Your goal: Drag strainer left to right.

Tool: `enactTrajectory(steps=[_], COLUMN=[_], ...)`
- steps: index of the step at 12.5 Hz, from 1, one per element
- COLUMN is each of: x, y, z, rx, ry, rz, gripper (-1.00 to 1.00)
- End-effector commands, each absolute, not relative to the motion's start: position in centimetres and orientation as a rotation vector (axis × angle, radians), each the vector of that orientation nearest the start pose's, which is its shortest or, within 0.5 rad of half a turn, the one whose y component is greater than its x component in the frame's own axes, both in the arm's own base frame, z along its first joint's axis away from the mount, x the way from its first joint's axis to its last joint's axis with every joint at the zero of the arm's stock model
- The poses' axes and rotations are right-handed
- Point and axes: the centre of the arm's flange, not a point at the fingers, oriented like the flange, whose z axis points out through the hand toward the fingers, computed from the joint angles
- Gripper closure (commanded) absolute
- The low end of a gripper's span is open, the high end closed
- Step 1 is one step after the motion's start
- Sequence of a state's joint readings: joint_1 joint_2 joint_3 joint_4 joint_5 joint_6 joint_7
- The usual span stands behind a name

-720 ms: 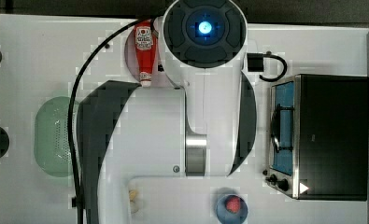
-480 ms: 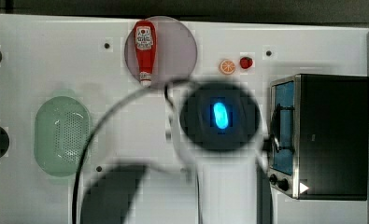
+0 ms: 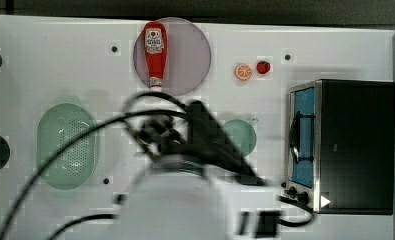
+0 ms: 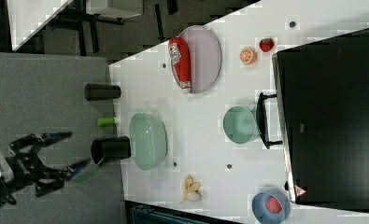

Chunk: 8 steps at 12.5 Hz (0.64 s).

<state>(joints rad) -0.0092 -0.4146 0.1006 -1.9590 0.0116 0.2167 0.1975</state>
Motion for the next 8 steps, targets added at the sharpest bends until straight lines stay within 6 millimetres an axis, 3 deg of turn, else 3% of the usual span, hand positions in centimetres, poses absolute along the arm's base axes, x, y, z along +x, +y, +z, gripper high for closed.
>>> enactTrajectory(steps=[1, 4, 8], x=[45.8, 45.7, 46.0], y=[15.3, 22.9, 29.9], z=[57.6, 53.1, 45.9], rx=[-2.82, -2.782, -2.583], ry=[1.351, 1.47, 1.784], rz=[-0.143, -0.097, 0.012], gripper=[-1.0, -1.0, -1.0])
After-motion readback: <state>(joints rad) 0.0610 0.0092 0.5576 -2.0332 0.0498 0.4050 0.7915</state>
